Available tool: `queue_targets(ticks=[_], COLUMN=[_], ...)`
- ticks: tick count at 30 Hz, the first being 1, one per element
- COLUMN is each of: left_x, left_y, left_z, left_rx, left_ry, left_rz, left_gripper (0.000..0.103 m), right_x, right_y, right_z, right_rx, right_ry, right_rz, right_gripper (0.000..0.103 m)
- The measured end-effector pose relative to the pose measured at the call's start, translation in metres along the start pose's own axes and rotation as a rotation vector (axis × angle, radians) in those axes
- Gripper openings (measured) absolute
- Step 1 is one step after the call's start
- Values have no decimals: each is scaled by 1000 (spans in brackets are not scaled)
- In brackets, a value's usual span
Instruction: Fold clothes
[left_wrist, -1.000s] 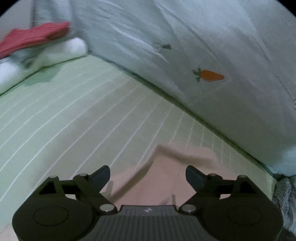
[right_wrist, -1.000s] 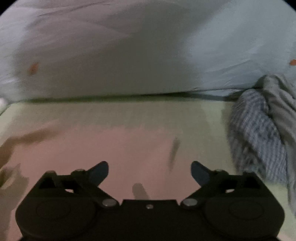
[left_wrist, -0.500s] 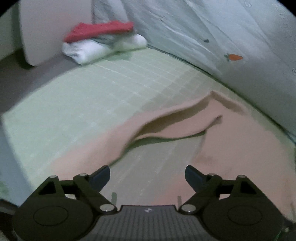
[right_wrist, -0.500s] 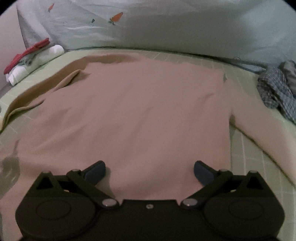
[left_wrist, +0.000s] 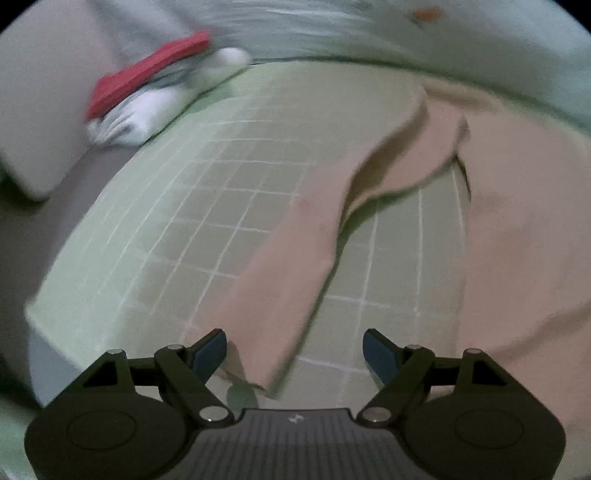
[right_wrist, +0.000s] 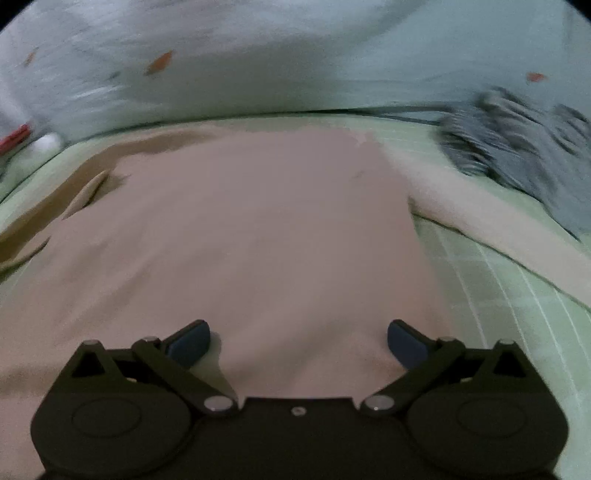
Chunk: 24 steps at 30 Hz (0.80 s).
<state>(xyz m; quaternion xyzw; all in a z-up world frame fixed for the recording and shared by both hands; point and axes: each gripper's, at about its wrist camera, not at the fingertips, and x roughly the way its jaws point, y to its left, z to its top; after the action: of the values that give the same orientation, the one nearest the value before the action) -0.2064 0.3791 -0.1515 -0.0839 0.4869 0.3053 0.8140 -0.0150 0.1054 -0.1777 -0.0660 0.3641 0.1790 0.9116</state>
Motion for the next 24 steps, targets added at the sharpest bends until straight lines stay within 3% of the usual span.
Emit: queue_targets(ticks=[1,2,4,5,8,10,13,15,17,18,19,21,24], left_x=[3,4,4,0,-13,-22,-28,-22,-14,-10,-7,2,19], left_y=[4,9,21,32,69,105,161,196,214,218,222,219,198], left_z=[0,2,6,9,22,30,37,37,36,34,31,25,19], left_rx=[37,55,80,53,-56,-184,-415,-562,-594,-597,-597,-592,-555], left_ry=[-10,-12,-13,-18,-34,-71,-138,-172,-141,-124,-106,-69,-9], left_rz=[-32,-64,-128,-162,-264,-284,-244,-171,-100,-98,-103,-141,-156], left_gripper=[72,46,5,3,3,3,3,7,26,33,48,67,72], right_x=[-2,-4,-6,-7,-8,-7,-8,-8,-8,-8,-8,-8,-9], right_y=[4,8,13,16,19,19,20,22,22,22,21,22,22], right_z=[-3,-6,-11,-12,-12,-12,-15,-16,-15,-15,-15,-16,-16], right_rx=[26,49,79,84,102,112,121,124,125,125,125,126,126], right_ry=[-13,-25,-46,-53,-54,-54,-65,-71,-70,-69,-69,-69,-72], right_rz=[-30,-56,-97,-112,-140,-149,-161,-169,-169,-168,-168,-169,-168], right_gripper=[103,103,103,103,103,103,103,103,103,103,103,103,103])
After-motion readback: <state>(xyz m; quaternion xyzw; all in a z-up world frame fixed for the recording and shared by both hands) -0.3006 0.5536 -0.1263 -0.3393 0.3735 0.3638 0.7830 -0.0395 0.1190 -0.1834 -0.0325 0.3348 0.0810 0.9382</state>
